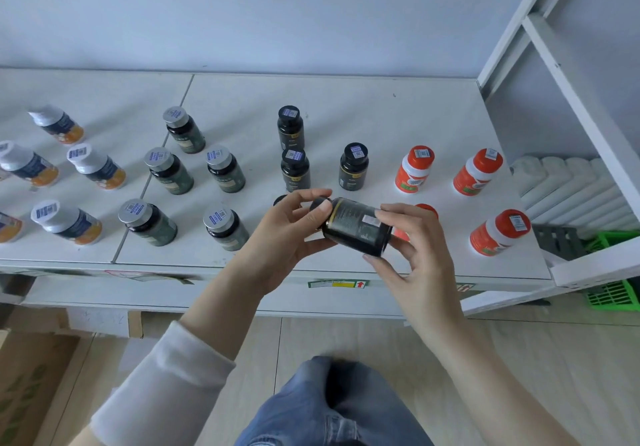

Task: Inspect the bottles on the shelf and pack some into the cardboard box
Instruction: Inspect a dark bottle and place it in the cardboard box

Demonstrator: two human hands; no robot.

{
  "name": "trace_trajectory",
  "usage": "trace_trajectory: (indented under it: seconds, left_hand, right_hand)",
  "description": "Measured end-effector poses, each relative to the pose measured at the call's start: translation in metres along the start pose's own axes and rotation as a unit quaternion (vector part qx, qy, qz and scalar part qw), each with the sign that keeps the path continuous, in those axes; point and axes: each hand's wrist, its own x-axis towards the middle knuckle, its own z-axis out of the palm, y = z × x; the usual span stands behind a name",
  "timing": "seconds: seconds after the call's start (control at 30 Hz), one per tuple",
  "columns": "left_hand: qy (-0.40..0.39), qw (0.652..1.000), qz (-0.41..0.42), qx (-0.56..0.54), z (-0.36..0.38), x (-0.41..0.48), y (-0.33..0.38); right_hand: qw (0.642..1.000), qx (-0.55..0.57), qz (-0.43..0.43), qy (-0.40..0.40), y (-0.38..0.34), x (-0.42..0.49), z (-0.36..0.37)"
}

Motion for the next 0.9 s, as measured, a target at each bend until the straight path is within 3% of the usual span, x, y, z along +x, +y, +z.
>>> trace_trajectory:
  seconds: [0.03, 0.17, 0.37, 0.63, 0.73, 0.83, 0.9]
  left_hand:
    - [0.006, 1.0, -0.001, 0.003, 0.0, 0.001, -0.001]
    - [-0.024, 1.0, 0.02, 0.002, -0.004, 0.002, 0.001]
    - [0.006, 0.999, -0.029, -0.012, -0.005, 0.009, -0.002]
    - [0.019, 0.999, -0.039, 0.021, -0.002, 0.024, 0.0]
    - [0.011, 0.99, 0.016, 0.137, 0.0, 0.035, -0.002]
    - [-0.021, 0.927, 0.092, 0.362, 0.004, 0.047, -0.01]
    - [-0.034, 0.889, 0.105, 0.445, 0.008, 0.053, -0.018]
  right_hand:
    - [1.0, 0.005, -0.002, 0.0, 0.002, -0.001, 0.001]
    - [0.965, 0.201, 0.167, -0.015, -0.005, 0.002, 0.003]
    - [0.977, 0.163, 0.136, -0.017, 0.004, 0.003, 0.007]
    - [0.999, -0.002, 0.032, -0.011, 0.018, 0.005, 0.004]
    - [0.992, -0.116, 0.013, -0.037, 0.021, 0.016, -0.011]
    - [0.963, -0.262, -0.001, -0.07, 0.024, 0.031, -0.027]
    - [0.932, -0.353, -0.008, -0.089, 0.025, 0.039, -0.033]
